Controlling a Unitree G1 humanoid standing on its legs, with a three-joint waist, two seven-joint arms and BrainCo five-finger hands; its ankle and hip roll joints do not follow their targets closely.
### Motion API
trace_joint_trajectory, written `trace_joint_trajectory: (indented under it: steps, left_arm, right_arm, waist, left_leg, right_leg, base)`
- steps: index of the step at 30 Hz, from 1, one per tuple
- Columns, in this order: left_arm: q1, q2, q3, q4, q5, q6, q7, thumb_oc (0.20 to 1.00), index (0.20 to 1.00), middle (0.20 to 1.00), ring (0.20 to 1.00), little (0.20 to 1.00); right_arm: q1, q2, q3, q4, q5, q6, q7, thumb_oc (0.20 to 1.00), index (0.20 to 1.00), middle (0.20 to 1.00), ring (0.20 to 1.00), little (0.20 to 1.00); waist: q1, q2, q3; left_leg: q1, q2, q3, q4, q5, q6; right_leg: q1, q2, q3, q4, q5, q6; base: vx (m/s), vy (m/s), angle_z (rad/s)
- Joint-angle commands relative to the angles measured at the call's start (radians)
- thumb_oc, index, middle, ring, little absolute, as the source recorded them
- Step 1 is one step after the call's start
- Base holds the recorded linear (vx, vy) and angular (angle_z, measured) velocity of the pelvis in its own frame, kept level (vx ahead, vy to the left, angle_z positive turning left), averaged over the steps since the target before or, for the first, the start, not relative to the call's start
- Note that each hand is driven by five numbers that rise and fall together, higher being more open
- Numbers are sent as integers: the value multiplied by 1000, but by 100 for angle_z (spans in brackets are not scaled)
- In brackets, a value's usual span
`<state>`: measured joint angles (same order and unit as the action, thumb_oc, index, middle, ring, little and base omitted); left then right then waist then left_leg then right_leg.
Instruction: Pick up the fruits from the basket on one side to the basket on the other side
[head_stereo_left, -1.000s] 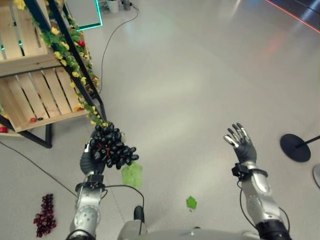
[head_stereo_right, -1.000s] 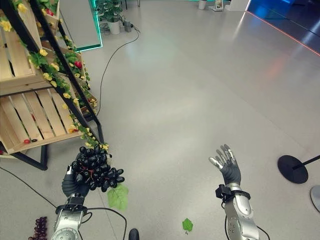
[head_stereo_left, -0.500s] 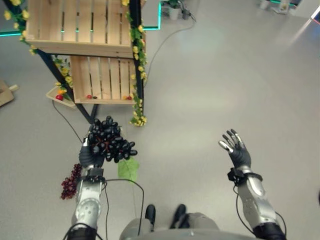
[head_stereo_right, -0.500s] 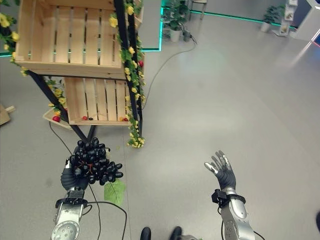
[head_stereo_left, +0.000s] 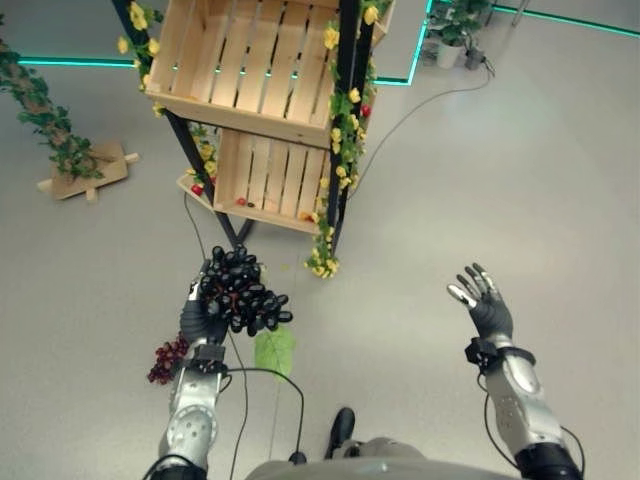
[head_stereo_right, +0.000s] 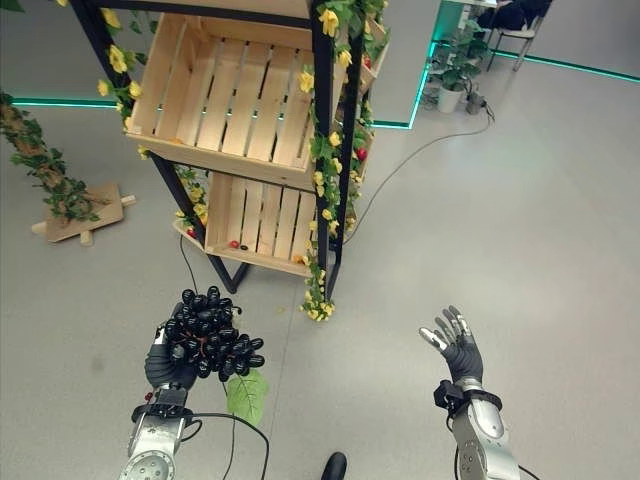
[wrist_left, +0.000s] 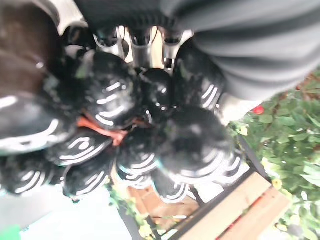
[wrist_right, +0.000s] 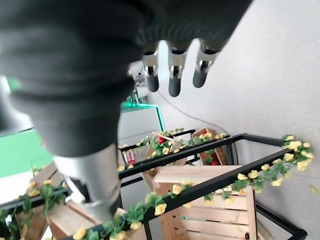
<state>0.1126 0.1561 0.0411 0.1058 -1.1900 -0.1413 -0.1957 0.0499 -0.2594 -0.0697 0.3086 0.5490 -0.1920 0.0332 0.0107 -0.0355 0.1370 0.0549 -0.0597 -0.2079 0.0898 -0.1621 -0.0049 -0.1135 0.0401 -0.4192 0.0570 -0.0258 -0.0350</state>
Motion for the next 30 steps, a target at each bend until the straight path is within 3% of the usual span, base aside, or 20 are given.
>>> trace_joint_trajectory:
  steps: [1, 2, 3, 4, 5, 7, 8, 9, 10, 11, 12, 13, 14, 18, 19, 22, 26, 28, 29, 30]
  left_arm:
    - [-60, 14, -4, -62, 25, -40, -33, 200, 200, 200, 200, 200]
    - [-61, 14, -4, -62, 25, -40, -33, 200, 200, 200, 200, 200]
    - [-70, 11, -13, -63, 24, -43, -34, 200, 200, 200, 200, 200]
    - [-77, 10, -18, -65, 22, -47, -33, 200, 200, 200, 200, 200]
    - [-78, 10, -19, -65, 22, -47, -33, 200, 200, 200, 200, 200]
    - [-85, 2, -18, -65, 11, -51, -27, 200, 200, 200, 200, 200]
    - [-94, -3, -18, -61, 5, -50, -17, 200, 200, 200, 200, 200]
    - [-94, -3, -18, -60, 5, -50, -17, 200, 200, 200, 200, 200]
    - [-99, -1, -16, -54, 8, -49, -13, 200, 200, 200, 200, 200]
    - [-96, -3, -15, -50, 18, -49, -10, 200, 200, 200, 200, 200]
    - [-95, -3, -15, -50, 19, -49, -10, 200, 200, 200, 200, 200]
    - [-93, -4, -12, -46, 23, -54, -9, 200, 200, 200, 200, 200]
    - [-84, -7, -9, -47, 26, -60, -11, 200, 200, 200, 200, 200]
    - [-69, 0, 26, -47, 26, -71, -12, 200, 200, 200, 200, 200]
    - [-65, 14, 43, -57, 33, -76, -10, 200, 200, 200, 200, 200]
    - [-63, 38, 60, -69, 37, -74, -14, 200, 200, 200, 200, 200]
    - [-79, 48, 64, -69, 41, -80, -24, 200, 200, 200, 200, 200]
    - [-79, 57, 70, -76, 46, -84, -28, 200, 200, 200, 200, 200]
    - [-80, 65, 70, -78, 50, -85, -26, 200, 200, 200, 200, 200]
    - [-79, 65, 70, -78, 50, -85, -26, 200, 200, 200, 200, 200]
  right_arm:
    - [-1, -44, -37, -69, -12, -51, -8, 1000, 1000, 1000, 1000, 1000]
    - [-1, -44, -38, -69, -12, -51, -8, 1000, 1000, 1000, 1000, 1000]
    - [-1, -61, -42, -73, -15, -53, -11, 1000, 1000, 1000, 1000, 1000]
    - [-2, -67, -45, -77, -13, -57, -13, 1000, 1000, 1000, 1000, 1000]
    - [-3, -67, -45, -77, -13, -57, -13, 1000, 1000, 1000, 1000, 1000]
    - [-4, -76, -51, -83, -24, -57, -21, 1000, 1000, 1000, 1000, 1000]
    - [-4, -72, -61, -88, -19, -54, -29, 1000, 1000, 1000, 1000, 1000]
    - [-4, -71, -61, -88, -19, -54, -29, 1000, 1000, 1000, 1000, 1000]
    - [-4, -72, -67, -90, -25, -53, -36, 1000, 1000, 1000, 1000, 1000]
    - [-10, -70, -61, -84, -30, -54, -40, 1000, 1000, 1000, 1000, 1000]
    - [-10, -70, -61, -84, -30, -54, -40, 1000, 1000, 1000, 1000, 1000]
    - [-19, -71, -54, -78, -34, -58, -43, 1000, 1000, 1000, 1000, 1000]
    - [-40, -79, -43, -59, -42, -59, -49, 1000, 1000, 1000, 1000, 1000]
    - [-66, -68, -21, -56, -36, -60, -39, 1000, 1000, 1000, 1000, 1000]
    - [-72, -53, -7, -64, -42, -59, -36, 1000, 1000, 1000, 1000, 1000]
    - [-99, -48, 10, -67, -42, -53, -31, 1000, 1000, 1000, 1000, 1000]
    - [-147, -39, 27, -61, -39, -56, -34, 1000, 1000, 1000, 1000, 1000]
    - [-153, -31, 24, -63, -36, -54, -31, 1000, 1000, 1000, 1000, 1000]
    - [-154, -29, 26, -64, -40, -54, -30, 1000, 1000, 1000, 1000, 1000]
    - [-154, -29, 26, -65, -40, -54, -31, 1000, 1000, 1000, 1000, 1000]
  waist:
    - [-7, 18, -29]
    - [-12, 14, -32]
    - [-6, 14, -4]
    - [-7, 8, 10]
    - [-10, 5, 7]
    - [-12, -12, 24]
    - [-10, -19, 19]
    - [-5, -19, 19]
    - [2, -21, 14]
    - [20, -9, 3]
    - [21, -11, 4]
    - [34, -5, 4]
    - [53, -9, 9]
    - [78, -5, 5]
    - [89, -12, -7]
    - [111, -32, -8]
    - [124, -42, -13]
    - [119, -32, -33]
    - [120, -23, -41]
    - [120, -22, -44]
  left_leg:
    - [25, -42, 21, 130, 176, -103]
    - [19, -47, 17, 129, 184, -101]
    - [-59, -48, 54, 292, 240, -154]
    - [-99, -48, 84, 357, 256, -166]
    - [-105, -54, 82, 354, 264, -164]
    - [-170, -41, 153, 426, 254, -158]
    - [-227, 5, 205, 333, 195, -117]
    - [-225, 7, 209, 333, 190, -116]
    - [-243, 30, 239, 228, 160, -92]
    - [-260, 47, 193, 62, 197, -74]
    - [-247, 46, 195, 40, 208, -75]
    - [-287, 73, 160, -40, 260, -83]
    - [-318, 111, 129, -127, 314, -112]
    - [-289, 156, 170, -152, 349, -127]
    - [-276, 166, 209, -155, 347, -120]
    - [-277, 157, 228, -128, 316, -95]
    - [-321, 116, 275, -60, 255, -63]
    - [-332, 85, 280, -44, 222, -41]
    - [-336, 87, 277, -42, 215, -39]
    - [-340, 88, 277, -41, 214, -39]
  right_leg:
    - [75, -146, 9, -17, 80, 143]
    - [70, -152, 5, -19, 83, 144]
    - [112, -163, 20, -20, 61, 127]
    - [129, -171, 23, -24, 58, 121]
    - [125, -177, 20, -25, 61, 123]
    - [153, -193, 25, -42, 56, 116]
    - [176, -206, 27, -77, 56, 128]
    - [178, -204, 31, -81, 57, 128]
    - [194, -207, 36, -103, 60, 141]
    - [204, -191, 60, -115, 57, 156]
    - [206, -193, 62, -116, 56, 156]
    - [218, -186, 81, -125, 50, 165]
    - [243, -191, 109, -136, 47, 172]
    - [253, -180, 142, -144, 39, 184]
    - [232, -189, 141, -144, 44, 194]
    - [185, -209, 181, -144, 56, 209]
    - [117, -277, 182, -144, 97, 250]
    - [54, -348, 187, -144, 206, 285]
    - [26, -376, 183, -144, 240, 294]
    - [22, -375, 183, -144, 241, 294]
  base:
    - [81, -42, 23]
    - [136, -55, 21]
    - [57, -27, 42]
    - [60, -27, 38]
    - [27, -49, 25]
    - [111, -56, 5]
    - [162, -20, 10]
    - [219, 28, 17]
    - [275, 110, 15]
    - [272, 103, 8]
    - [272, 151, -9]
    - [243, 154, -16]
    - [298, 215, -23]
    - [173, 198, -70]
    - [80, 170, -78]
    - [43, 243, -68]
    - [27, 372, -30]
    - [78, 402, -20]
    - [35, 153, -29]
    - [71, 254, -16]
